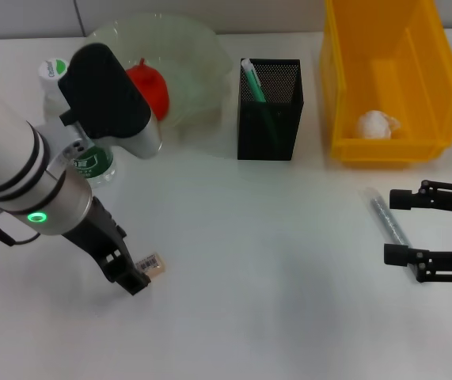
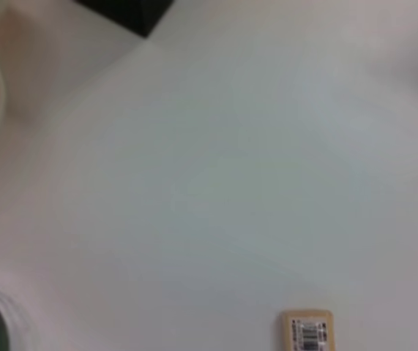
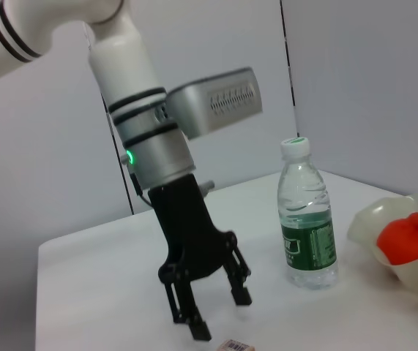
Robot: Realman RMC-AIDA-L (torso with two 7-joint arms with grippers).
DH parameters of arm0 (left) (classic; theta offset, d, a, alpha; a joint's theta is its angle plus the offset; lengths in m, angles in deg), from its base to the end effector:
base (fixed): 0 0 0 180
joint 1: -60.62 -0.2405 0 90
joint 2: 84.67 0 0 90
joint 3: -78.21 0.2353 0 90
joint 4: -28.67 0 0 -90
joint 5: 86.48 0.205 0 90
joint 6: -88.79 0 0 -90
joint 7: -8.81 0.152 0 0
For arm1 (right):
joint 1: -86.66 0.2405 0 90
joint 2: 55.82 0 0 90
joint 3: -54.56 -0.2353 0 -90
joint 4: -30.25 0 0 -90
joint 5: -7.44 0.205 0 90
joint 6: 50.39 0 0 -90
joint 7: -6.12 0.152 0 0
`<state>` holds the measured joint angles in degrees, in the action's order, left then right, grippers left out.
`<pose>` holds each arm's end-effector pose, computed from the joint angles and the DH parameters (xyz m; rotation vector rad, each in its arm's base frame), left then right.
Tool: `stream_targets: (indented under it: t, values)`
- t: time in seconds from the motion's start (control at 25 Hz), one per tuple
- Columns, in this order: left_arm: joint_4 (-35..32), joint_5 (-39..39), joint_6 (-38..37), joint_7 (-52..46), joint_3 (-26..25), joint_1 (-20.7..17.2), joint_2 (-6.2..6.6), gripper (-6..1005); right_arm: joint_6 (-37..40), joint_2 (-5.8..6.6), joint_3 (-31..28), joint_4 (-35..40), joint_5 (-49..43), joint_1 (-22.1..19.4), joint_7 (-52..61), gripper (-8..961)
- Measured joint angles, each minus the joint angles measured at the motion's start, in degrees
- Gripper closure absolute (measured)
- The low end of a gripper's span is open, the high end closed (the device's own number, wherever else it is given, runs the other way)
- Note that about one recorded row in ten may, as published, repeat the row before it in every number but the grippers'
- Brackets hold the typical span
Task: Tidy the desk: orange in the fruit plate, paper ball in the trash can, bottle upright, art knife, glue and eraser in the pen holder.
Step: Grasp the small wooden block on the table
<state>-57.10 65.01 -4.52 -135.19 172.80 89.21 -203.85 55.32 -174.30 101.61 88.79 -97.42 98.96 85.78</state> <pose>-0.1703 0.2972 -0.0221 -2.7195 -0.6297 0.7700 0.2537 0.2440 0.0532 -2.7934 0.4407 0.7490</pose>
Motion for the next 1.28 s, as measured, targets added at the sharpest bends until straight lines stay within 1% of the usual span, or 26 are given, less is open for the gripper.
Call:
stream_targets:
  t: [0.08, 0.12, 0.32, 0.6, 0.76, 0.96, 1.28]
  values:
    - [0.0, 0.0, 0.0, 0.0, 0.0, 0.0, 0.0, 201, -0.03, 0.02, -0.01, -0.6, 0.0, 0.24, -0.46, 193]
    - [2.09, -0.12, 0.84, -0.55, 1.69, 0.37, 0.0, 201, -0.05, 0.03, -0.02, -0.89, 0.0, 0.32, -0.6, 193]
    - [2.04, 0.23, 2.31, -1.3, 3.4, -0.03, 0.0, 201, -0.12, 0.08, -0.03, -1.66, -0.66, 0.74, -0.82, 193]
    - [2.29, 0.16, 3.48, -2.08, 3.84, 0.06, 0.0, 201, -0.12, 0.1, -0.03, -2.03, -0.79, 1.02, -0.81, 193]
    - [2.37, 0.31, 4.38, -2.39, 5.69, 0.1, 0.01, 201, -0.11, 0.09, -0.03, -2.08, -1.23, 1.11, -0.56, 193]
    - [2.71, 0.37, 5.16, -2.43, 6.75, 0.01, 0.0, 200, -0.09, 0.01, -0.03, -2.12, -1.3, 1.19, -0.48, 194]
    - [3.13, 0.37, 5.92, -2.52, 6.92, -0.02, 0.0, 200, -0.14, -0.04, -0.03, -2.23, -1.32, 1.24, -0.41, 194]
